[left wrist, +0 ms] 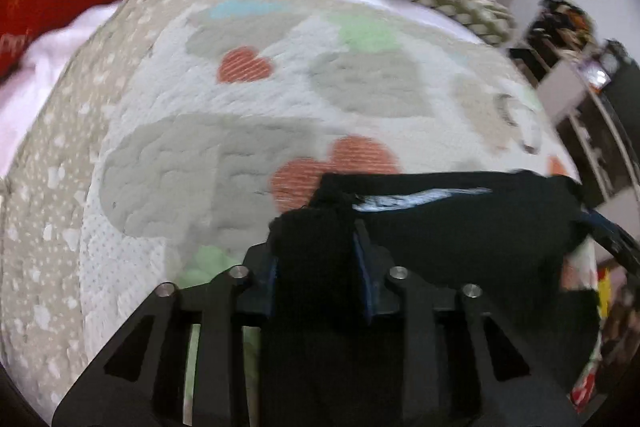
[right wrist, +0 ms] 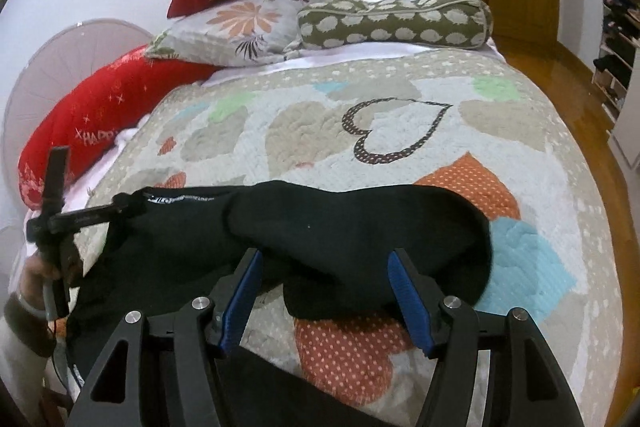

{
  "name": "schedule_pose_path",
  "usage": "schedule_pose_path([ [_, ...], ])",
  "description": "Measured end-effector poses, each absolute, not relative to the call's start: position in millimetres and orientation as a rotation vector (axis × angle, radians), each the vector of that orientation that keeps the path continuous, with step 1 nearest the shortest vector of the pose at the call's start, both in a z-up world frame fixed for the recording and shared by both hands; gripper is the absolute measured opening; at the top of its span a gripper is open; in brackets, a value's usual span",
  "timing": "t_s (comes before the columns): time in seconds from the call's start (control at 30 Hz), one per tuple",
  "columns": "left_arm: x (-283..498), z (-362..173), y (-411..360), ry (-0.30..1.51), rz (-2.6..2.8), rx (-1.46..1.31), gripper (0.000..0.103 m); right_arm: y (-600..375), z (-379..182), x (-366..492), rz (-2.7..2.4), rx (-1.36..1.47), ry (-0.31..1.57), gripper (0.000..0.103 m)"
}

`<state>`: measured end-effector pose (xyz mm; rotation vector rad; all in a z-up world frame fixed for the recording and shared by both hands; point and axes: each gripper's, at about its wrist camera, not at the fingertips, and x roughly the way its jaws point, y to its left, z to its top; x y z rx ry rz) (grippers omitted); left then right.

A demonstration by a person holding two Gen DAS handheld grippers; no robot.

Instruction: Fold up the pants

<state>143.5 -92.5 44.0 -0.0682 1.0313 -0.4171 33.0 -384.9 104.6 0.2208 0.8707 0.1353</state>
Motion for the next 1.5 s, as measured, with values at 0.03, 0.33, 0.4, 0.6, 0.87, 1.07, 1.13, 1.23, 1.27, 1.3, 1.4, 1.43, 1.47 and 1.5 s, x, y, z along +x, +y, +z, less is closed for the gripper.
schedule_pose_path([
  [0.03, 133.8, 52.1, -91.7, 1.011, -0.443, -0.069, 0.018, -387.9, 109.0, 26.9, 0.131, 0.227, 0.857, 0.063],
  [0.33, -79.2, 121.0, -74.1, 0.748, -0.76, -0.021, 0.016, -417.9, 132.4, -32.8, 0.092, 0.272, 0.771, 0.064],
  [0.4, -97.7, 103.3, -66.3, 0.787, -0.748, -0.068, 0.016, -425.2, 129.9, -41.1, 0.082, 0.31, 0.773, 0.065],
  [0.6, -88.9, 47.9, -56.1, 0.93, -0.63, -0.138, 0.016, -439.3, 124.7, -49.6, 0.098, 0.424, 0.787, 0.065],
  [0.87, -90.5, 29.9, -63.8, 0.955, -0.676, -0.139, 0.016, -438.4, 139.0, -5.6, 0.136, 0.531, 0.772, 0.08],
  [1.07, -92.0, 28.3, -61.2, 0.956, -0.688, -0.135, 0.016, -449.5, 83.2, 41.8, 0.106, 0.727, 0.928, 0.071],
  [1.13, -94.6, 29.2, -59.3, 0.958, -0.686, -0.142, 0.016, -454.0, 66.1, 48.8, 0.154, 0.786, 0.932, 0.028],
  [1.23, -97.1, 34.2, -56.7, 0.952, -0.679, -0.123, 0.016, -456.8, 78.8, 30.0, 0.136, 0.699, 0.87, 0.005],
  [1.27, -97.3, 36.0, -55.3, 0.949, -0.675, -0.117, 0.016, -459.0, 86.7, 18.9, 0.15, 0.675, 0.845, 0.005],
  [1.3, -97.4, 38.8, -53.6, 0.941, -0.669, -0.111, 0.016, -460.3, 96.4, 4.1, 0.146, 0.627, 0.821, 0.004],
  [1.4, -98.4, 43.3, -47.0, 0.924, -0.652, -0.1, 0.016, -461.3, 119.1, -65.4, 0.152, 0.528, 0.779, 0.004],
  [1.43, -98.0, 43.0, -45.7, 0.924, -0.647, -0.1, 0.016, -458.9, 119.4, -90.4, 0.149, 0.499, 0.79, 0.004],
  [1.47, -96.8, 41.7, -42.4, 0.928, -0.645, -0.109, 0.017, -456.4, 116.7, -108.5, 0.138, 0.474, 0.807, 0.004],
  [1.5, -95.8, 40.6, -40.4, 0.932, -0.647, -0.12, 0.017, -455.6, 108.6, -130.9, 0.116, 0.46, 0.837, 0.004],
])
